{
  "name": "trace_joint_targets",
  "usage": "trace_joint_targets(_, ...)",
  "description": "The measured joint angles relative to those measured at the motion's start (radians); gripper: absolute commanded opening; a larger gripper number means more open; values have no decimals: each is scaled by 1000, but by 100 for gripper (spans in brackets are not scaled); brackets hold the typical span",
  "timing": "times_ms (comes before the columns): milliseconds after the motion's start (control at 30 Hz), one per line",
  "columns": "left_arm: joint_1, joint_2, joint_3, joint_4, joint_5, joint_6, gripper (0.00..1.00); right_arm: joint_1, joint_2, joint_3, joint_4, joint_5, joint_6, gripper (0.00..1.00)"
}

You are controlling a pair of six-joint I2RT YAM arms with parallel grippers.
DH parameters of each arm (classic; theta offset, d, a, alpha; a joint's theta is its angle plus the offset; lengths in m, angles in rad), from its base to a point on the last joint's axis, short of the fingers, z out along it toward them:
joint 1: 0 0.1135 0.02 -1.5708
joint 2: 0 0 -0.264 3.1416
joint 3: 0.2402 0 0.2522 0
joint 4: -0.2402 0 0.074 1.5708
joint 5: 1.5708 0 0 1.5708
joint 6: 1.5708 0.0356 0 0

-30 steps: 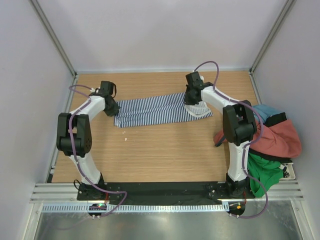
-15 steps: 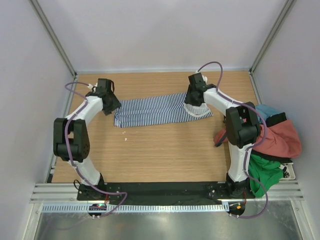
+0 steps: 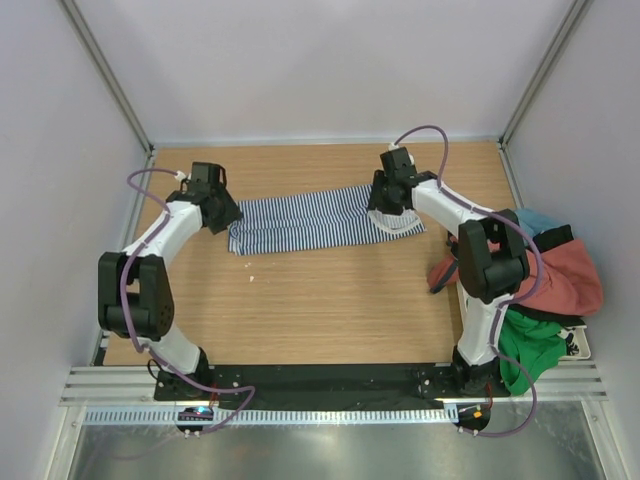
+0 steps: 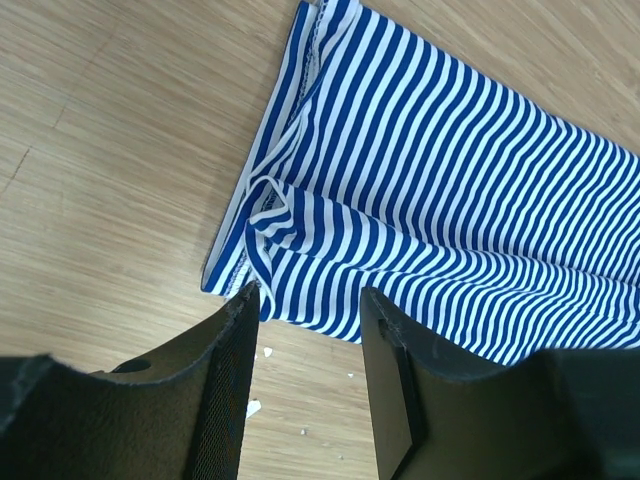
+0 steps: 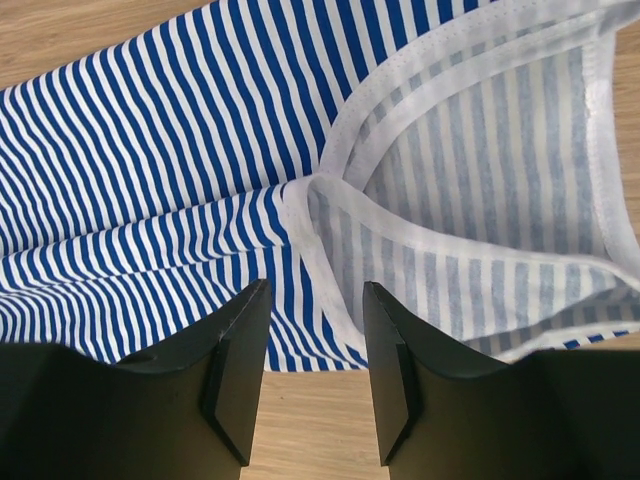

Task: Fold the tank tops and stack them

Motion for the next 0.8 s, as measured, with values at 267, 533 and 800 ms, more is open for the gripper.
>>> trace_joint_targets(267, -1, 27, -4, 5, 27, 14, 46, 0, 117, 88, -11, -7, -23, 46)
trace_joint_targets(533, -3, 44, -6, 17, 51, 19, 44, 0, 184, 134, -19, -21, -36, 25)
trace_joint_targets(800, -6, 60, -7, 24, 60, 23, 45, 0, 187, 134, -18, -67, -47, 1)
